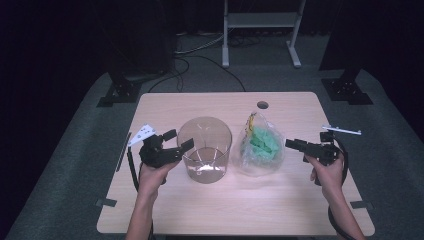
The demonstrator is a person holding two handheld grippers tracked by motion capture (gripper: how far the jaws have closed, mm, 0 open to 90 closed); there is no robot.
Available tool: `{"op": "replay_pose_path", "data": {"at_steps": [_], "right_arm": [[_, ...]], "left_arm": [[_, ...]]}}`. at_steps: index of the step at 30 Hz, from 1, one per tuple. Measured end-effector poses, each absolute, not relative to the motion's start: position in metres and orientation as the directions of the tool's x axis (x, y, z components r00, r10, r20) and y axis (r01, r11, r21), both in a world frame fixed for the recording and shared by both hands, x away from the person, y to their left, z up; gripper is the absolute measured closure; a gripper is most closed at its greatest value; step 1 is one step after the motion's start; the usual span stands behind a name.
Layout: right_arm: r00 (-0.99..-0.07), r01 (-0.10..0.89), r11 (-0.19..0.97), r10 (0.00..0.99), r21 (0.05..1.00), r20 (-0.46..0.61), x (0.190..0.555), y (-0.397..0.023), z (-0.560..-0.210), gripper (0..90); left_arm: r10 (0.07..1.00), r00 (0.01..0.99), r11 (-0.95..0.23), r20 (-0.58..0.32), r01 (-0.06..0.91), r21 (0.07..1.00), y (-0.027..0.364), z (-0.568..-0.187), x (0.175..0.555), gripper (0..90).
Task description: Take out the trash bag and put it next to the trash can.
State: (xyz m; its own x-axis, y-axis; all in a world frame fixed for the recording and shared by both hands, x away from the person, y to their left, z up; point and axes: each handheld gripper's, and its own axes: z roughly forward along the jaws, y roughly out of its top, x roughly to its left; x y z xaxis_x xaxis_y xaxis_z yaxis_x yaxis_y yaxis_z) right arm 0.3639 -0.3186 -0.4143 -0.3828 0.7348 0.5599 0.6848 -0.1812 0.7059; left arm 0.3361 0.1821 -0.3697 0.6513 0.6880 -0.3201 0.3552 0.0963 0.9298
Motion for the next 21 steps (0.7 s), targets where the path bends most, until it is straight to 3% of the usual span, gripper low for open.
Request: {"op": "replay_pose_path", "data": {"at_steps": [21], "right_arm": [[-0.365,0.689,-0.236,0.704,0.686,0.609,0.338,-0.333,-0.436,40.4]], "left_arm": [[0.691,0.648,0.098,-0.321,0.356,0.929,0.182,-0.369,0.336,6.1]]}}
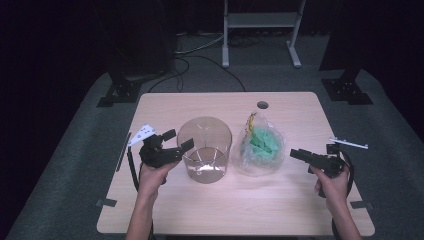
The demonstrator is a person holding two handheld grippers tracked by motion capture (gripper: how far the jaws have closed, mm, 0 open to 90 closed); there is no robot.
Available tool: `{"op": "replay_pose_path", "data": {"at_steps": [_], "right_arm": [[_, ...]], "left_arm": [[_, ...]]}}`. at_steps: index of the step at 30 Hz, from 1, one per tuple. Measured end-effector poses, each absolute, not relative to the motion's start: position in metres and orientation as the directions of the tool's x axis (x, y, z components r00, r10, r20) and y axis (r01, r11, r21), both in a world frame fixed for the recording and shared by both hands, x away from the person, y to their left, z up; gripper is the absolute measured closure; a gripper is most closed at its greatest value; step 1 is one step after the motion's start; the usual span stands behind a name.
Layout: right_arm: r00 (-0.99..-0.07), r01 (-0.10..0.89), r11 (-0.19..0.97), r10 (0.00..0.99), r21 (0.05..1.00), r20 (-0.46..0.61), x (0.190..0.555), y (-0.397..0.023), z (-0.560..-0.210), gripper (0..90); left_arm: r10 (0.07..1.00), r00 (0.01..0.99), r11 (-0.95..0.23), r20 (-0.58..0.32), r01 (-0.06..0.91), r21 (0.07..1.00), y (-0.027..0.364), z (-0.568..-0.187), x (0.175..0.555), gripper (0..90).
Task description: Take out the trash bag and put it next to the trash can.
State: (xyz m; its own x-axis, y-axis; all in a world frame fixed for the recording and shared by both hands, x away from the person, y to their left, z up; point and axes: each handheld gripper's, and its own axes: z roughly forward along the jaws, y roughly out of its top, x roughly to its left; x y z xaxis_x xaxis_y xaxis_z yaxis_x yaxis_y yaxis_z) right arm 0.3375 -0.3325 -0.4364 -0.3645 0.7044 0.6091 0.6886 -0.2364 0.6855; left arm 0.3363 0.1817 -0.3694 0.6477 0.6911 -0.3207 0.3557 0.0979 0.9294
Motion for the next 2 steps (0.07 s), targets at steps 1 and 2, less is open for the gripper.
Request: {"op": "replay_pose_path", "data": {"at_steps": [1,2], "right_arm": [[-0.365,0.686,-0.240,0.703,0.687,0.610,0.3360,-0.3338,-0.4374,40.4],[-0.362,0.684,-0.247,0.702,0.686,0.613,0.3345,-0.3346,-0.4384,40.4]], "left_arm": [[0.691,0.648,0.098,-0.321,0.355,0.930,0.1817,-0.3693,0.3363,6.1],[0.692,0.647,0.097,-0.320,0.356,0.930,0.1817,-0.3694,0.3362,6.1]]}}
